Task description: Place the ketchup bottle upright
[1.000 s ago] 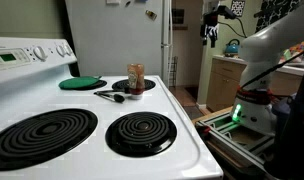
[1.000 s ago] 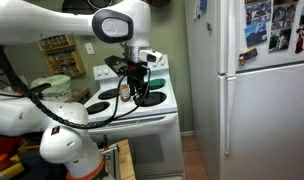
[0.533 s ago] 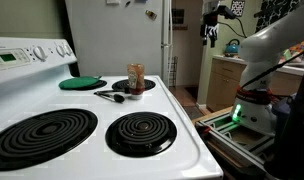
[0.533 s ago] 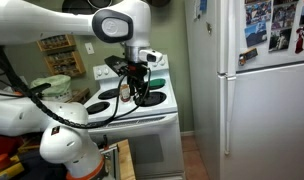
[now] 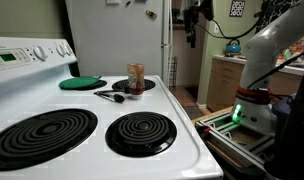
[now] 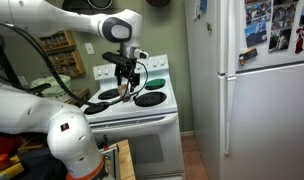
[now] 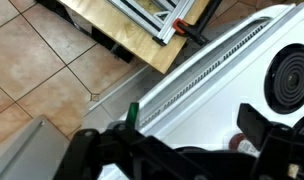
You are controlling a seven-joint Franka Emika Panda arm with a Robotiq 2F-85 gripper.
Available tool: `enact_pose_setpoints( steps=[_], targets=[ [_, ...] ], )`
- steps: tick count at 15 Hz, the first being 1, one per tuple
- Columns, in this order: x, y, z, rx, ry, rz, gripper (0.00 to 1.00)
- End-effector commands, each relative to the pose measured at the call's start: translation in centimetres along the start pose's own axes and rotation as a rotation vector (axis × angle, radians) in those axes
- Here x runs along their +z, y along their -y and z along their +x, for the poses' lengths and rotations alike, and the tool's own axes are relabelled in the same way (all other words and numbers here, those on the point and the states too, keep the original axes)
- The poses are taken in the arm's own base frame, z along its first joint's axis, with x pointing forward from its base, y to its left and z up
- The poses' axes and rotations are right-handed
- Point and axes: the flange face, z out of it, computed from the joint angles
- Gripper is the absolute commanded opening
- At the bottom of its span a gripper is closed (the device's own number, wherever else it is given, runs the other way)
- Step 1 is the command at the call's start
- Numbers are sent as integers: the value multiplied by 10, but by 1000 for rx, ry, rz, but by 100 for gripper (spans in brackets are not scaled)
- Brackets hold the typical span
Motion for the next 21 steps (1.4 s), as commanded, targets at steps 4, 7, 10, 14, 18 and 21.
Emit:
enact_pose_setpoints(
  steps=[4, 7, 10, 14, 18, 21],
  targets=[
    [36, 111, 88, -101, 267, 43, 100],
    [39, 115, 85, -117, 226, 11, 100],
    [46, 123, 107, -122, 268, 27, 100],
    [46, 123, 112, -72, 267, 63, 100],
    [53, 133, 146, 88, 207, 143, 100],
    [63, 136, 171, 190, 210, 141, 100]
  ],
)
